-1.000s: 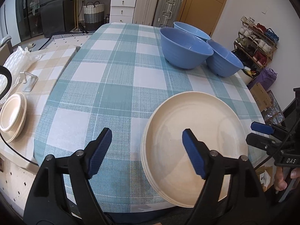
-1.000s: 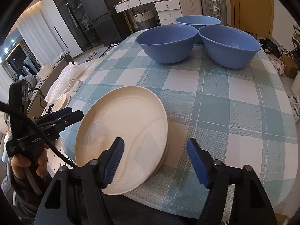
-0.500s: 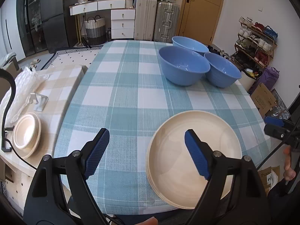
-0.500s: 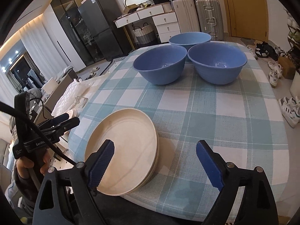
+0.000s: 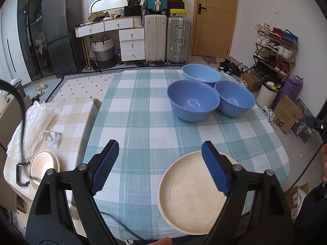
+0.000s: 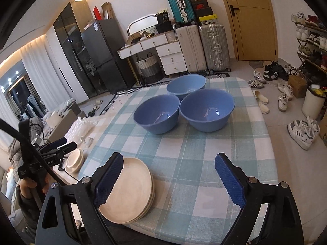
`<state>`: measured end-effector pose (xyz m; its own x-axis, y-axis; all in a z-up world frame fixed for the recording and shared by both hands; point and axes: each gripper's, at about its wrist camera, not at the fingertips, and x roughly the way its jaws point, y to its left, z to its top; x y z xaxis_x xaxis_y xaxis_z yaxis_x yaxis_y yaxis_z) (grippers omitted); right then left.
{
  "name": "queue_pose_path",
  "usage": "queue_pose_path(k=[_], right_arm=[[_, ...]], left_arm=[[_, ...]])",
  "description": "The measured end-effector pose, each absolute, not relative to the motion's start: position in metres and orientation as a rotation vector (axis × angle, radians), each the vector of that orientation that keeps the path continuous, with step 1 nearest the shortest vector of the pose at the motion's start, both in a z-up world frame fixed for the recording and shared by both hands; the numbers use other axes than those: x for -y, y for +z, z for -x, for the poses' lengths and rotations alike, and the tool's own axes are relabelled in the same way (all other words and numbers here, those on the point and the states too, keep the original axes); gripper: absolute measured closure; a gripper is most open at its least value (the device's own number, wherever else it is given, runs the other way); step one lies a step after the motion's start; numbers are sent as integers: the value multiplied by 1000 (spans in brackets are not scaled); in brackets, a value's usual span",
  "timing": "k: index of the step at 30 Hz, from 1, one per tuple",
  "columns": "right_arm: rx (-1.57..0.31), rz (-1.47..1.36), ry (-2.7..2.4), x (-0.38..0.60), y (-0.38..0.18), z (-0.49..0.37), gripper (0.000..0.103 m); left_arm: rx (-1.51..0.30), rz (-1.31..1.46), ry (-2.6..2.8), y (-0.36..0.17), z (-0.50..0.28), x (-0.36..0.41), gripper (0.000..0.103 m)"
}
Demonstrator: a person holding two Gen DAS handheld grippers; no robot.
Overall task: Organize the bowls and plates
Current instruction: 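Withdraw both grippers from the plates and move toward the blue bowls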
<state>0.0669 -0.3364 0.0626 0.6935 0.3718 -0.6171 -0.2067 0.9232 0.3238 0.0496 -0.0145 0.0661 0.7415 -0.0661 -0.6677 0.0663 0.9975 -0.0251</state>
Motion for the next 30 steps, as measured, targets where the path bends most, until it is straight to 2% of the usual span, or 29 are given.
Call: queue_pose_path(k=[10,11,13,30], right_arm=[[-679,-214,267,365,109,-66,9],[-671,-214,266,366,114,-66,9],[-660,-219,261,369,122,-67,9],[-608,-201,248,377,184,-84,4]], left_arm=[[-698,-43,-88,111,-55,40,19],[-693,-44,-88,116,-56,41,16],[-678,-40,-87,127,-57,42,3],[-608,-64,-30,214,-59,38,2]])
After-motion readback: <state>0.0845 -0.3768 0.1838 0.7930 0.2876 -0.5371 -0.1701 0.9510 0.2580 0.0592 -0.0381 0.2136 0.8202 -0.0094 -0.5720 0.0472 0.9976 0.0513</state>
